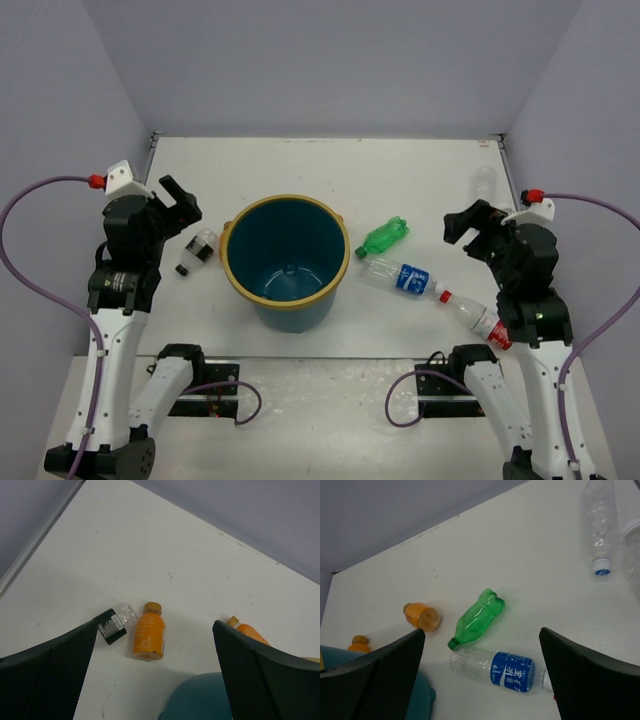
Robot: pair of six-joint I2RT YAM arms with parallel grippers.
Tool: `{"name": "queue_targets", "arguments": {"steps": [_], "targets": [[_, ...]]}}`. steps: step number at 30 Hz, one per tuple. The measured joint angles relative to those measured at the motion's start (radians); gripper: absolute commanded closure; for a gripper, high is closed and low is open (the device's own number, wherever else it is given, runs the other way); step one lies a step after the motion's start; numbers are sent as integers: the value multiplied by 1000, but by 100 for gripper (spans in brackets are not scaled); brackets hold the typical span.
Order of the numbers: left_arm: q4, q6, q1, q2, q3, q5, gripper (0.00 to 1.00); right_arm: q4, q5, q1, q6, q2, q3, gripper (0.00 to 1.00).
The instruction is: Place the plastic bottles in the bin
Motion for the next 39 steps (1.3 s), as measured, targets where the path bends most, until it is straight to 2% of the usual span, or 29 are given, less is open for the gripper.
{"name": "queue_targets", "arguments": {"steps": [6, 11, 16, 20, 27, 33, 39], "targets": [[-2, -1, 0, 0, -18, -4, 0, -25, -92, 0, -20, 89, 26, 1], [7, -11, 0, -2, -47, -1, 0, -28, -157, 0, 21, 96, -40, 1], [5, -19, 0, 14, -66, 0, 0, -41, -206, 7, 105, 224, -125, 1], [6, -20, 0, 17, -68, 0, 0, -91, -170, 54, 131, 284, -162, 1], [5, -20, 0, 41, -69, 1, 0, -125, -32, 217, 162, 444, -121, 1], [7, -20, 0, 50, -70, -6, 0, -98, -55, 302, -28, 457, -97, 1], [5, -20, 0, 71, -70, -26, 0, -56, -55, 359, -310, 582, -49, 1]]}}
